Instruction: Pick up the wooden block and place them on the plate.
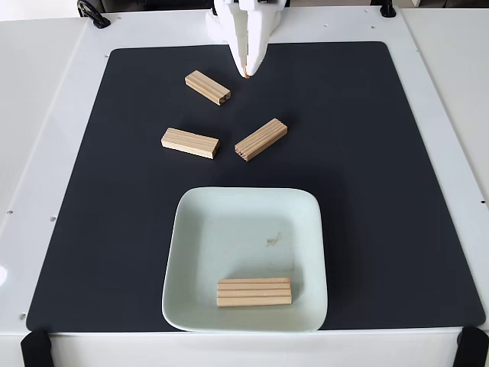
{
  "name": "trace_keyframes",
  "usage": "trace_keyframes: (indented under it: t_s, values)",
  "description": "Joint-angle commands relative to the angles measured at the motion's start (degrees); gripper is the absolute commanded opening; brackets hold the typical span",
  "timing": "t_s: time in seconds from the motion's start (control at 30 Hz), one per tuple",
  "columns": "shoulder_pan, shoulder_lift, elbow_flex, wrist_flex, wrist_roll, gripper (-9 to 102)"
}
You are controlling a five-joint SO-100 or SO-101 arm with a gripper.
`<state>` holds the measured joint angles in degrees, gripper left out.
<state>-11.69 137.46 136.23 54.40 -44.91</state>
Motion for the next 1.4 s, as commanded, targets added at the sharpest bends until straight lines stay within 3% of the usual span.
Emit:
trace_keyframes:
  t_s: [0.0,0.17,0.3,0.37,0.57,0.73,0.83,1.37]
  values:
    - [2.11,1.49,-6.42,11.95,-26.28,0]
    - [5.36,-4.92,-19.16,27.33,-54.58,0]
    - [9.67,-12.92,-27.42,34.45,-76.64,0]
    - [11.78,-17.05,-29.18,35.51,-82.97,0]
    - [13.27,-25.84,-28.3,30.06,-84.37,4]
    - [14.06,-27.33,-21.62,17.58,-85.08,29]
    - [14.59,-27.16,-18.72,14.85,-85.69,36]
    - [21.71,-2.81,2.72,15.56,-93.6,33]
